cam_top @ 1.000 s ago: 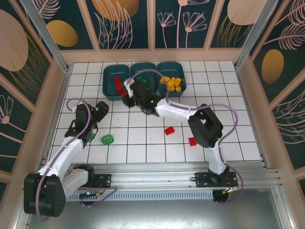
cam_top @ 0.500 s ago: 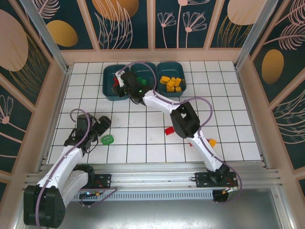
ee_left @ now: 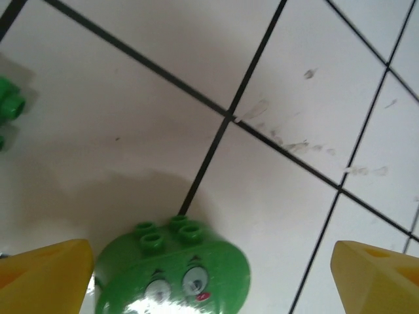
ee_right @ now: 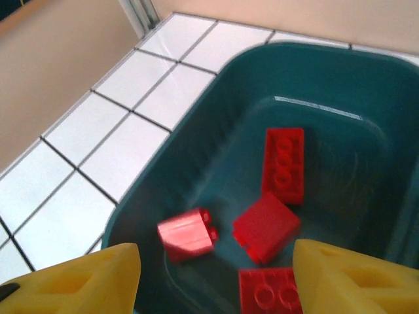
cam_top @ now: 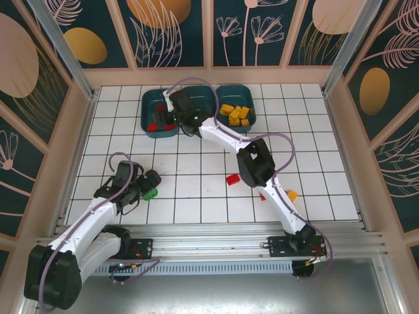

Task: Sort the legos into containers by color

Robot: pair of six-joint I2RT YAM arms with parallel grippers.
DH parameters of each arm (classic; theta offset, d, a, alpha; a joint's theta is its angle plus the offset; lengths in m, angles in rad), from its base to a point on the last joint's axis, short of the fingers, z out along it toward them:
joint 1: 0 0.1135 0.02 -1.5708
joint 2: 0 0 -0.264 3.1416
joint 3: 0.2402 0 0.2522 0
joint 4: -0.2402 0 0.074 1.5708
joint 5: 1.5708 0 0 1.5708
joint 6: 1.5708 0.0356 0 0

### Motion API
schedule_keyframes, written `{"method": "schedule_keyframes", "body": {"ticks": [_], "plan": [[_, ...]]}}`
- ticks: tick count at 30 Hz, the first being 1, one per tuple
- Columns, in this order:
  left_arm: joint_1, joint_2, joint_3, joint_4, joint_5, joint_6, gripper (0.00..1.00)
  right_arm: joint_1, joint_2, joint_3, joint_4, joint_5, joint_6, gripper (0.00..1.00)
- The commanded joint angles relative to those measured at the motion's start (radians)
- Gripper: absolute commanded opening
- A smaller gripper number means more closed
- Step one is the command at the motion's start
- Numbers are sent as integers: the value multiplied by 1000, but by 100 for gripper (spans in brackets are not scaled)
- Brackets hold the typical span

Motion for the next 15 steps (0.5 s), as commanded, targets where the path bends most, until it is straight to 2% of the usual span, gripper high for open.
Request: {"method": "schedule_keyframes", "body": {"ticks": [1,8,15], "plan": [[-13,7,31,-99,-60,-18,98,-5,-193,-203,115,-24,35,65],[-28,82,-6,28,8,-16,99,-18,-402,-550,287,-17,64,66],[-49,150,3,182,36,12,98,-29,-525,-739,349,-8,80,66]]}}
